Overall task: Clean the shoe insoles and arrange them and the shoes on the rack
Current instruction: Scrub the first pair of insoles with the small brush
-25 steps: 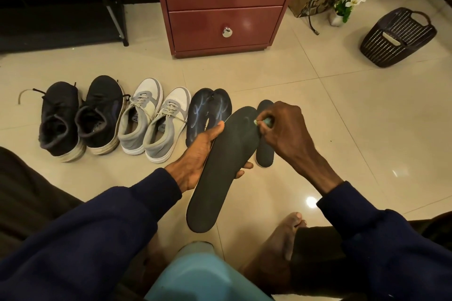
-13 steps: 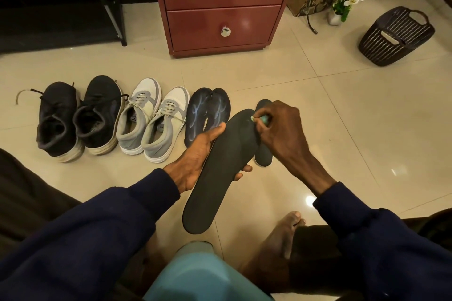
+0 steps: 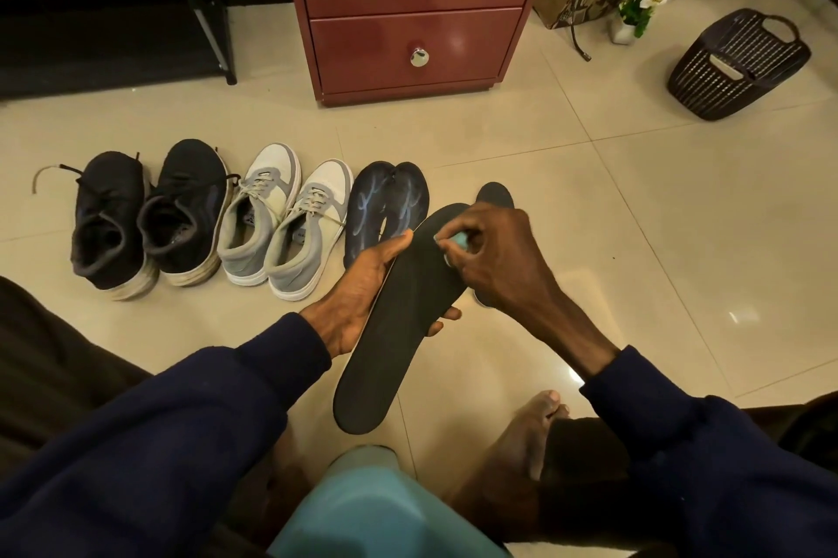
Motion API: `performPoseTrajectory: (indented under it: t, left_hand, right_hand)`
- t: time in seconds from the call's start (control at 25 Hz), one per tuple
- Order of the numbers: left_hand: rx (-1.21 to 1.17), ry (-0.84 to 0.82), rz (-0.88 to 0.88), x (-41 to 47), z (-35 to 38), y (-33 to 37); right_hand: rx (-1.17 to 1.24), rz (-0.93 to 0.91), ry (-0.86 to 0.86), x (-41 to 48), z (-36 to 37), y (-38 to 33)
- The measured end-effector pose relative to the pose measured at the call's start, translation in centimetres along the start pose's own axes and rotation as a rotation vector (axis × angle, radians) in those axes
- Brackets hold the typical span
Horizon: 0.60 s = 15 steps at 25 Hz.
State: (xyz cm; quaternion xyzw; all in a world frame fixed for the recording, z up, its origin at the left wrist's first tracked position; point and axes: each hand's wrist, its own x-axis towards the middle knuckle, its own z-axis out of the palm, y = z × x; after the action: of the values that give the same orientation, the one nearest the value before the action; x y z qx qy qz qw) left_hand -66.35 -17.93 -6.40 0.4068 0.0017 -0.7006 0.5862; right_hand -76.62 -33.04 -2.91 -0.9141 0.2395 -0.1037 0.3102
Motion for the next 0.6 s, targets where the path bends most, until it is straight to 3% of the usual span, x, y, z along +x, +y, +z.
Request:
performPoseTrajectory:
  t: [0.08, 0.24, 0.48, 0.6]
  left_hand:
    - [0.003, -0.008, 0.006, 0.1, -0.2, 0.0]
    - [0.034, 0.005, -0.011, -0.1, 0.7, 0.1]
    - [0.009, -0.02, 0.016, 0.1, -0.1, 0.2]
    - [0.016, -0.02, 0.011, 0.1, 0.4, 0.3]
  right_hand:
    - [-0.014, -0.014, -0.006, 0.3, -0.2, 0.1]
    - [-0.115, 0.117, 0.196, 1.4, -2.1, 2.2]
    - [0.04, -0.007, -0.093, -0.3, -0.3, -0.5]
    - [-0.068, 0.048, 0.103, 1.0, -1.6, 1.3]
